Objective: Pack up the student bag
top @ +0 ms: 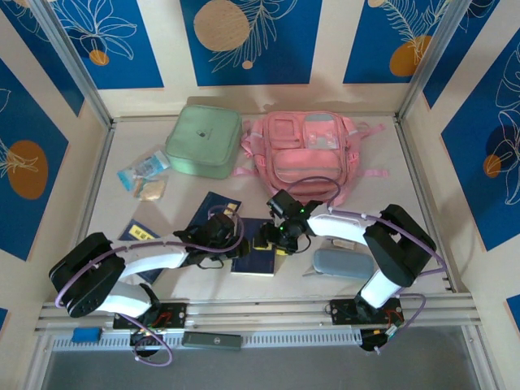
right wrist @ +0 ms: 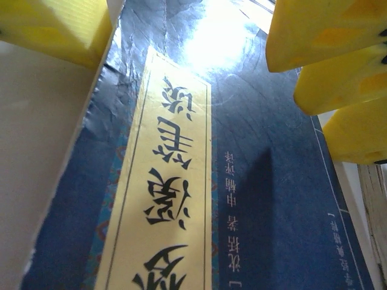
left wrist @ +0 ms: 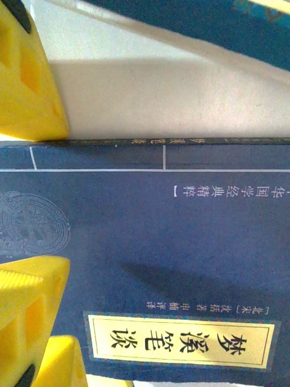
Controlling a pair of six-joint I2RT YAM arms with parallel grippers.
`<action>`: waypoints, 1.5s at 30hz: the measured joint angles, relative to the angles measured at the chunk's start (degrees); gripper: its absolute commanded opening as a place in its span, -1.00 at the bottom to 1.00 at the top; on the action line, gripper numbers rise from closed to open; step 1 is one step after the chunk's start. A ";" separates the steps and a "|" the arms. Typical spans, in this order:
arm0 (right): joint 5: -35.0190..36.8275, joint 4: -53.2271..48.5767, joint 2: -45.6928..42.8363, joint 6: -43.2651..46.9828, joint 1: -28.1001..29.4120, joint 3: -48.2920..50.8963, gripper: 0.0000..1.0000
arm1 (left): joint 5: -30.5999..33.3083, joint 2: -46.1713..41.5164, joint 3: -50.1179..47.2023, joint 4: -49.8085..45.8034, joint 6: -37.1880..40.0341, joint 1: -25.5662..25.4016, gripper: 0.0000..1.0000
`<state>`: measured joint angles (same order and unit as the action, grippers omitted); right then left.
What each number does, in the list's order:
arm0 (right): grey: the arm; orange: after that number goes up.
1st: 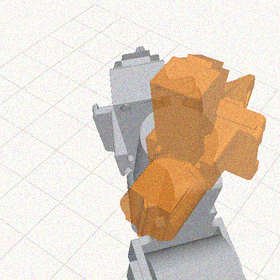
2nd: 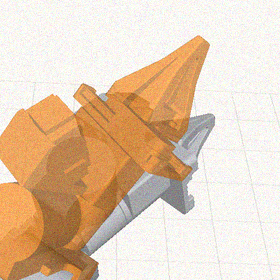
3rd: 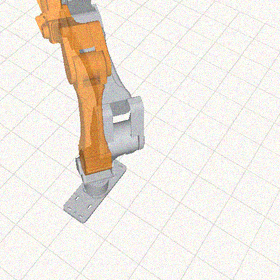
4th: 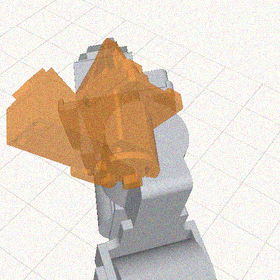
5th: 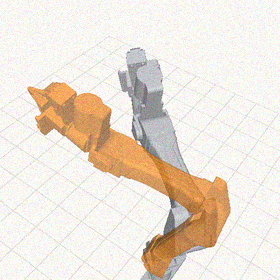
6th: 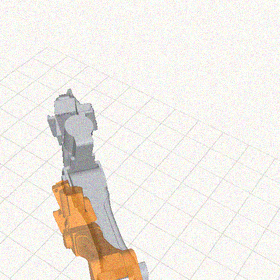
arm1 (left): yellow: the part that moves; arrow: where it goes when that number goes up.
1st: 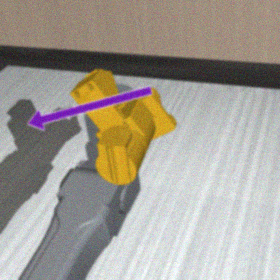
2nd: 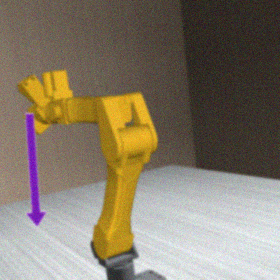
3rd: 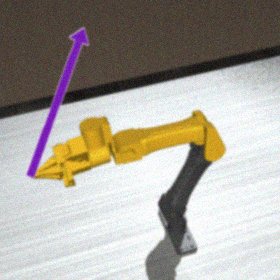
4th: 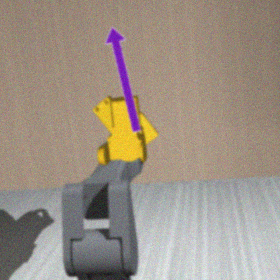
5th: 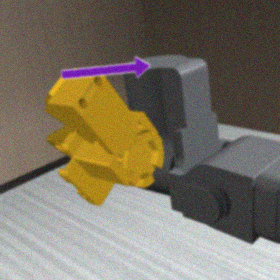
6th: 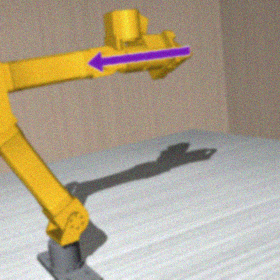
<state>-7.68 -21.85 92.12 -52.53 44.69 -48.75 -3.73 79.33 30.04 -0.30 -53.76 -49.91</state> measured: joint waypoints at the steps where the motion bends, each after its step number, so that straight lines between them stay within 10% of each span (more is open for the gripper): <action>1: 0.09 -0.11 0.00 -0.02 -0.02 -0.02 0.30 | 0.04 -0.02 -0.02 0.02 0.00 0.00 0.07; 45: -3.50 -1.16 -10.05 -0.87 -1.53 0.15 -1.00 | 1.49 -1.44 -0.04 -0.94 -0.24 -2.08 0.19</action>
<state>-11.18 -23.00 82.06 -53.41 43.16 -48.60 -2.24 77.89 30.00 -1.23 -54.00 -51.99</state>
